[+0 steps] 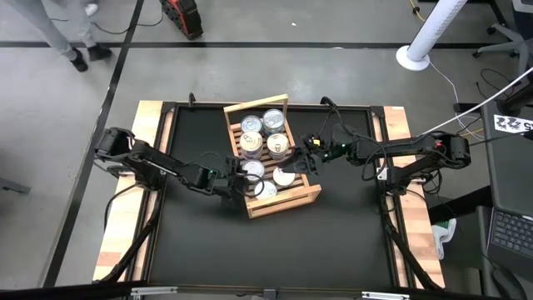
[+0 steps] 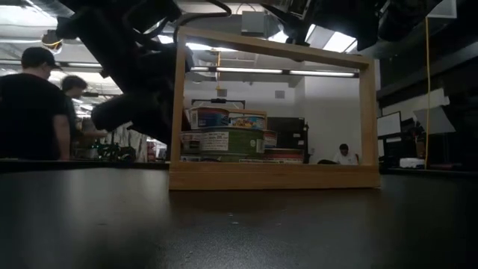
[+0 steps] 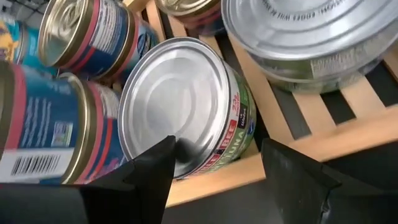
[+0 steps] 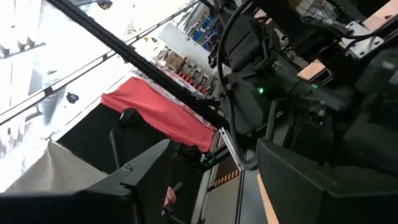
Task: Stack canned seafood by type on shelf
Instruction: Stack the green tuna can on top of the other green tuna can on the shelf, then return to Home Position
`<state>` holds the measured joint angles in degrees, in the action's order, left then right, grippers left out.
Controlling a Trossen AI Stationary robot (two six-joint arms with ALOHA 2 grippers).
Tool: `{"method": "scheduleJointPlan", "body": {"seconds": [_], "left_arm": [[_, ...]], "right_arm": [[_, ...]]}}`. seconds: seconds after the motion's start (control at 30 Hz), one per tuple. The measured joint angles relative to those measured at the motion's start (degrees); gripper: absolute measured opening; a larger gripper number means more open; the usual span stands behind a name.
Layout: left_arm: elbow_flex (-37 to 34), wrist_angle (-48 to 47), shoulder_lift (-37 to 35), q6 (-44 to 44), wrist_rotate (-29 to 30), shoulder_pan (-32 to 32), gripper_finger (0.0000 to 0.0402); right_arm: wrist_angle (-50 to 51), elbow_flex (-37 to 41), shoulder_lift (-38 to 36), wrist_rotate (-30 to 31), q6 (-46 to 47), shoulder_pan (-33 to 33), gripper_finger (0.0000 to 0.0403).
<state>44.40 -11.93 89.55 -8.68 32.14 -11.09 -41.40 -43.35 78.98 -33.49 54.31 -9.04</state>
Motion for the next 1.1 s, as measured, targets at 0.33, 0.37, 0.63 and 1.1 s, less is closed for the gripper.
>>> {"method": "scheduleJointPlan", "body": {"seconds": [0.33, 0.37, 0.63, 1.1], "left_arm": [[-0.1, -9.8, -11.7, 12.4, 0.3, -1.0, 0.0233], [-0.1, -11.1, -13.8, 13.9, 0.2, -1.2, 0.0233], [-0.1, -20.4, -34.0, 20.3, 0.3, -1.6, 0.0233], [-19.1, -3.0, -69.0, 20.6, 0.7, -1.6, 0.0233]], "right_arm": [[1.0, 0.0, -1.4, -3.3, -2.1, -0.4, 0.0234], [1.5, 0.0, -2.3, -3.7, -2.6, -0.5, 0.0234], [16.8, 0.0, -14.8, -1.0, -11.2, -2.7, 0.0234], [66.8, 0.0, -44.4, 21.7, -33.6, -7.9, 0.0234]]}}
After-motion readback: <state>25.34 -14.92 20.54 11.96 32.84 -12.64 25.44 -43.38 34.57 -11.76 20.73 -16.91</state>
